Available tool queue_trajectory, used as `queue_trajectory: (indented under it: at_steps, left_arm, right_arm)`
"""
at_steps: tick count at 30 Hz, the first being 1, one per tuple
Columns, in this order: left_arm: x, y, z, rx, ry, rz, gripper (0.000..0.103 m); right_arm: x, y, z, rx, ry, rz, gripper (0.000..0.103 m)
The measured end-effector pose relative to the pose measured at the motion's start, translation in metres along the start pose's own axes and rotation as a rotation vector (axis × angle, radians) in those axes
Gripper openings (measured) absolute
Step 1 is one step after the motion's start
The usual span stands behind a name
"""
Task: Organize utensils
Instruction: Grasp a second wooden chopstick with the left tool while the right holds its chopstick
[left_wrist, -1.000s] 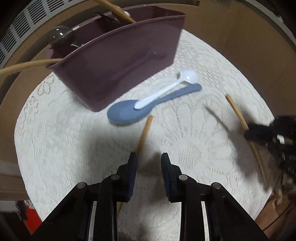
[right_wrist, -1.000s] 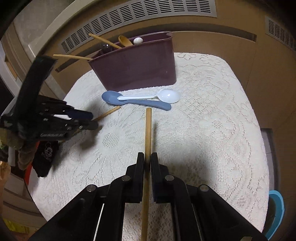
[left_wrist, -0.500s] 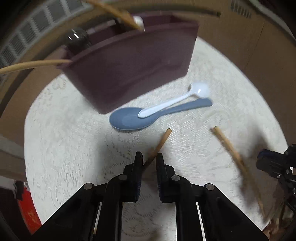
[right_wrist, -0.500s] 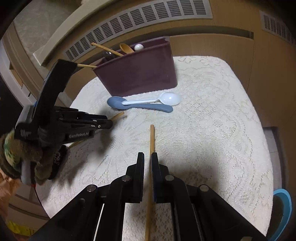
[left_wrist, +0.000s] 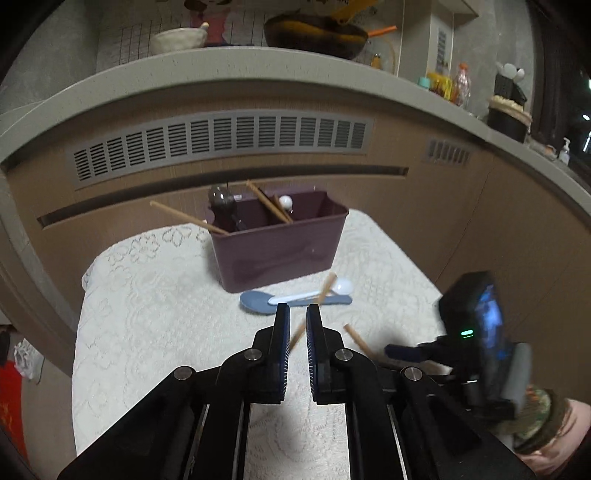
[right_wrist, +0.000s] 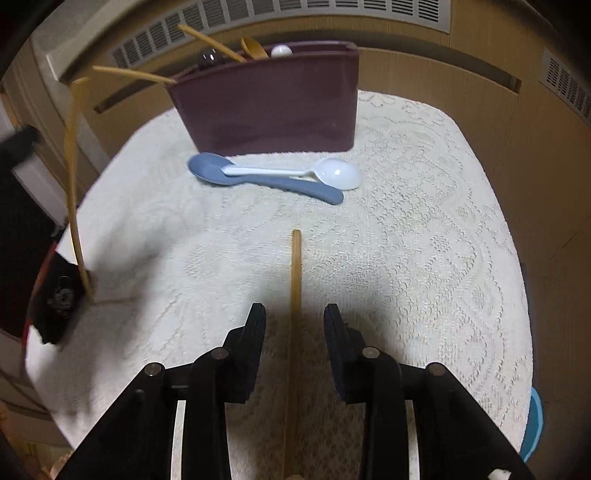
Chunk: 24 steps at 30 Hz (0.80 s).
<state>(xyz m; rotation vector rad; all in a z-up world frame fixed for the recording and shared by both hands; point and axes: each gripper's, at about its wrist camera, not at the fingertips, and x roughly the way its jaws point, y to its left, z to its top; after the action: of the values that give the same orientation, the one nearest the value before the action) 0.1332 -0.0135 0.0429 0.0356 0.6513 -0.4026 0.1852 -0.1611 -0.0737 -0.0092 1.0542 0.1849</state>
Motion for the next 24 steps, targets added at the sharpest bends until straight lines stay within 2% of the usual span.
queue_trajectory:
  at_steps: [3,4,5,7,10,11,14,17,19,24]
  left_arm:
    - [-0.009,0.003,0.004,-0.007,-0.023,-0.015,0.008]
    - [-0.011,0.003,0.003,-0.005,-0.026,-0.020,0.008]
    - [-0.012,0.002,0.002,0.000,-0.026,-0.020,0.008]
    - [-0.010,0.000,0.000,0.036,-0.004,-0.027,0.008]
    - [0.007,-0.006,-0.007,0.134,0.086,-0.095,0.010]
    - [0.015,-0.010,-0.011,0.174,0.119,-0.111,0.015]
    - [0.055,-0.027,-0.025,0.318,0.264,-0.116,0.044]
    - [0.095,-0.042,-0.037,0.408,0.357,-0.048,0.046]
    - [0.117,-0.050,-0.042,0.435,0.399,-0.037,0.046]
    - [0.158,-0.077,-0.048,0.528,0.521,-0.096,0.046]
  right_arm:
    - [0.009,0.008,0.004,-0.028,0.012,-0.042,0.031]
    - [0.008,0.011,0.004,-0.048,0.017,-0.053,0.026]
    - [0.007,0.015,0.004,-0.071,0.018,-0.056,0.009]
    - [0.003,0.020,0.001,-0.094,0.029,-0.036,0.007]
    - [-0.012,0.015,-0.004,-0.083,-0.001,-0.012,0.007]
    - [-0.016,0.013,-0.005,-0.075,-0.008,-0.006,0.007]
    - [-0.029,0.005,-0.008,-0.052,-0.033,0.013,0.007]
    - [-0.037,-0.002,-0.010,-0.032,-0.053,0.030,0.007]
    - [-0.042,-0.006,-0.012,-0.023,-0.063,0.050,0.007]
    - [-0.044,-0.013,-0.015,-0.009,-0.079,0.072,0.007]
